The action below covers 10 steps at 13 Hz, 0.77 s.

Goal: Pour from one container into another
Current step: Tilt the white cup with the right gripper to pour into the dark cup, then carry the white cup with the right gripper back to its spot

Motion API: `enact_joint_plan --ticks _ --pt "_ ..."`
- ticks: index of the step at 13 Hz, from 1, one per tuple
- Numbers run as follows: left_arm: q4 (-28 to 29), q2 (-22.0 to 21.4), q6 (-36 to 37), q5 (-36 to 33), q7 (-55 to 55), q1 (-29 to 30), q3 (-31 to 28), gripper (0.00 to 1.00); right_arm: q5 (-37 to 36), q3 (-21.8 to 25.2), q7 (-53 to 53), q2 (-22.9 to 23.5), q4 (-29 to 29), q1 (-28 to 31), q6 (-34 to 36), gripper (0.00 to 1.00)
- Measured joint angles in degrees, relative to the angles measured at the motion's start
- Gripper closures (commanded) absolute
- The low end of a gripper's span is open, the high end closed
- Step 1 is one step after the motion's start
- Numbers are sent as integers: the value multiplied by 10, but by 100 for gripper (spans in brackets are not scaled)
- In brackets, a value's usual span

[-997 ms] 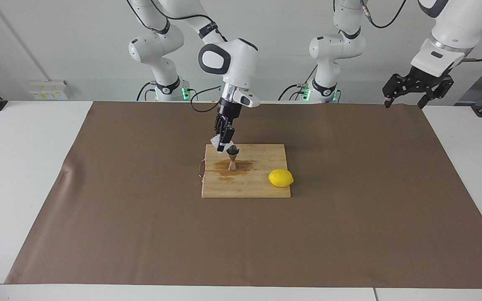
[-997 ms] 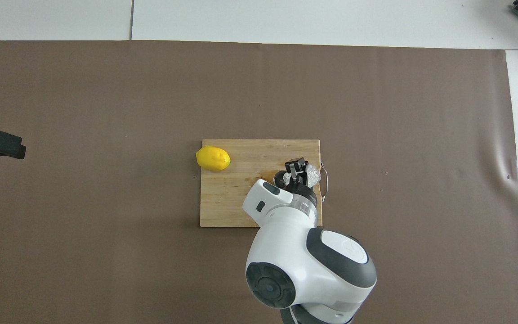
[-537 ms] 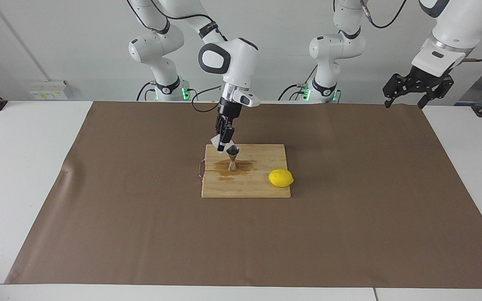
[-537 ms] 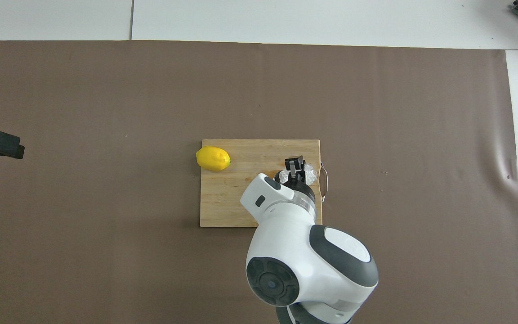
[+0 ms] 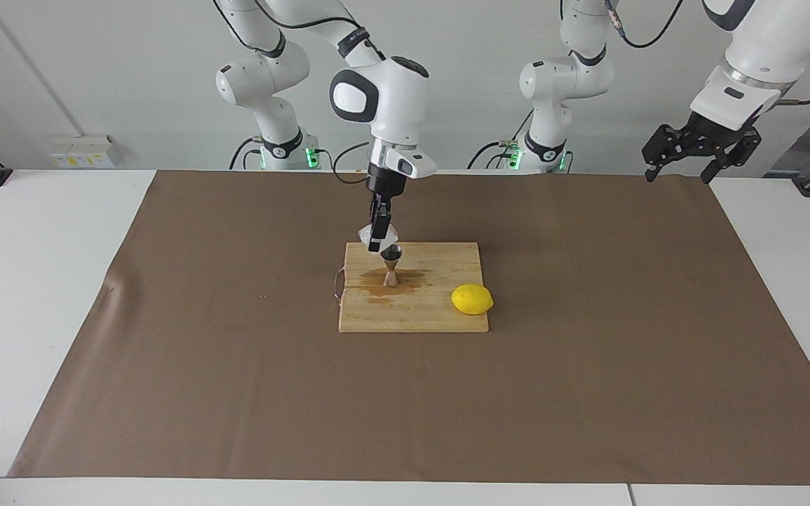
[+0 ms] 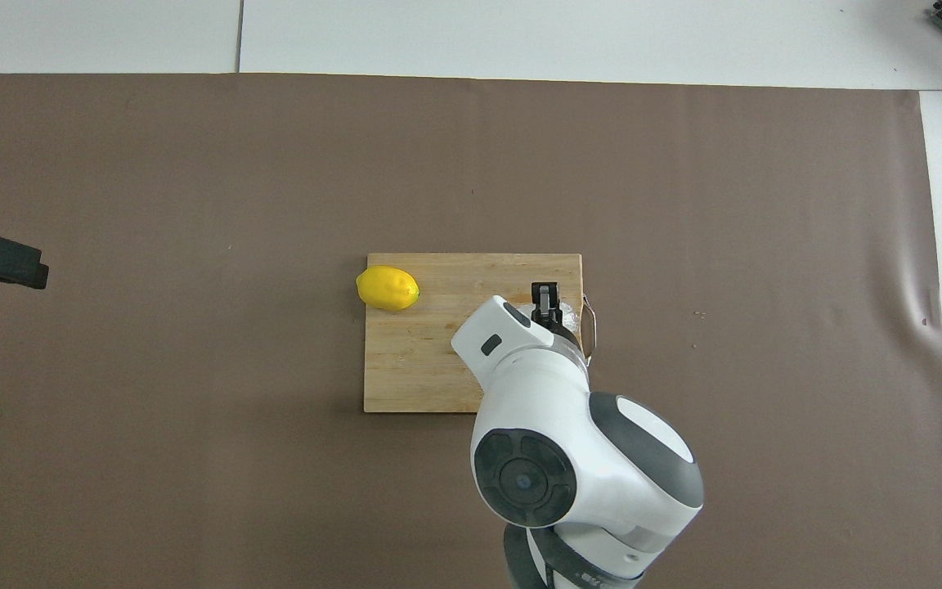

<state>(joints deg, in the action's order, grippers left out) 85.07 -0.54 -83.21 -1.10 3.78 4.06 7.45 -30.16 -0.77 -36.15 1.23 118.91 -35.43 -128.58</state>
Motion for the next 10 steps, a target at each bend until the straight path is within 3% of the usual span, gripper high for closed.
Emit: enact_joint_plan --ticks 10 --pt "-1 -5 0 0 0 -1 4 0 240 0 -213 5 -1 107 -35 97"
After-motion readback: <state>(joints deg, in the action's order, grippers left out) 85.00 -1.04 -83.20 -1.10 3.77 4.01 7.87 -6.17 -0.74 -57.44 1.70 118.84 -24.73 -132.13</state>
